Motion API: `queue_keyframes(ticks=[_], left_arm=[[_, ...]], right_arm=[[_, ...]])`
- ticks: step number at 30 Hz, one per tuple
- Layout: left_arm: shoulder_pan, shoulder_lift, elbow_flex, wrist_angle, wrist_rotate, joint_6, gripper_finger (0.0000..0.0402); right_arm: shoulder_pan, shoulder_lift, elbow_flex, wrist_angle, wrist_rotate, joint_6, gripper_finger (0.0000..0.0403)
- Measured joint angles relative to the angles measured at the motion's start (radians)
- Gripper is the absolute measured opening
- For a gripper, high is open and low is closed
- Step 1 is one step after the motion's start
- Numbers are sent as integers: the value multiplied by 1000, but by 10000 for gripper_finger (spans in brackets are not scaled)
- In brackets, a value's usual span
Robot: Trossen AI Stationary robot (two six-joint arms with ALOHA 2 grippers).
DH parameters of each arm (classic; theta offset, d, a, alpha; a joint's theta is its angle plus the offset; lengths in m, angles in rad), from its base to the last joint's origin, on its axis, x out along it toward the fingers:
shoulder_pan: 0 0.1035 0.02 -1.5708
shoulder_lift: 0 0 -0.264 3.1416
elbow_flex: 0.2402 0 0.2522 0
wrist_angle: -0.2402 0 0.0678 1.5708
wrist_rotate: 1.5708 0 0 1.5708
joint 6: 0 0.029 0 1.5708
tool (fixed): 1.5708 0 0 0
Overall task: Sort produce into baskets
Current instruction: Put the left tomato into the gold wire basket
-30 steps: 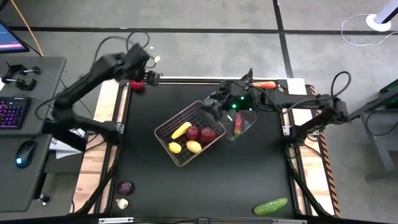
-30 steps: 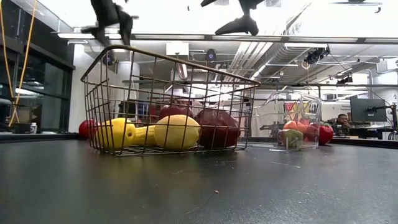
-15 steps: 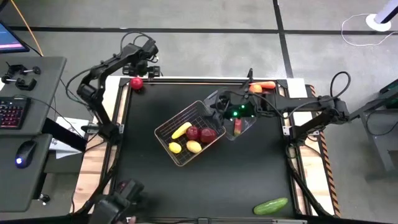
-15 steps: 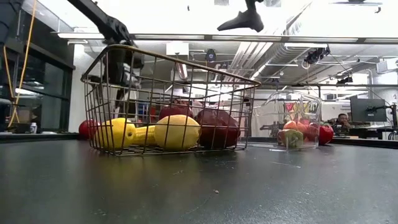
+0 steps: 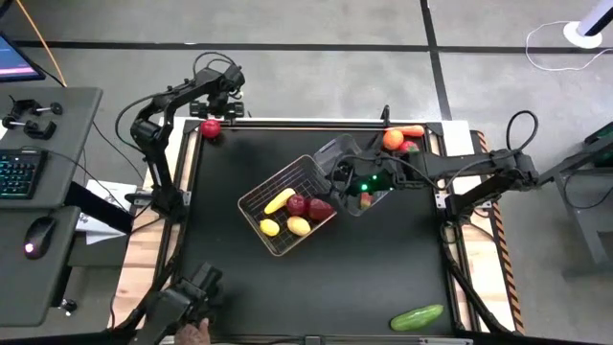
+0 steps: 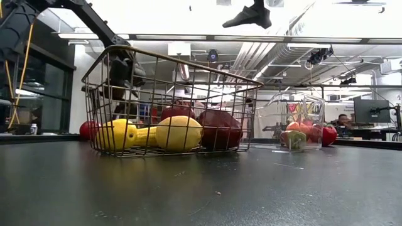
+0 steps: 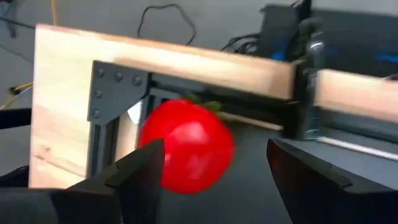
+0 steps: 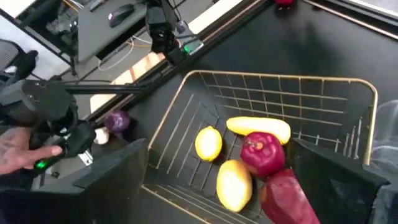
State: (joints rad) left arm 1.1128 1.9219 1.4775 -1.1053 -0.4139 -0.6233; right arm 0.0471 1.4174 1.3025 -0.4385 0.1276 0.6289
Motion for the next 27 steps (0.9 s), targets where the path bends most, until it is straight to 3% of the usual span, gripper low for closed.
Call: queue_keyframes(ticks=[6, 15, 27], left_arm=[[-8, 25, -9, 15, -68, -32, 271], [-28, 23, -11, 11, -242, -223, 271], [-3, 24, -11, 134, -254, -239, 264]], right_arm=[[0, 0, 0, -57, 2, 3, 376], [0, 0, 0, -74, 2, 3, 376], [0, 0, 0, -93, 2, 53, 376]])
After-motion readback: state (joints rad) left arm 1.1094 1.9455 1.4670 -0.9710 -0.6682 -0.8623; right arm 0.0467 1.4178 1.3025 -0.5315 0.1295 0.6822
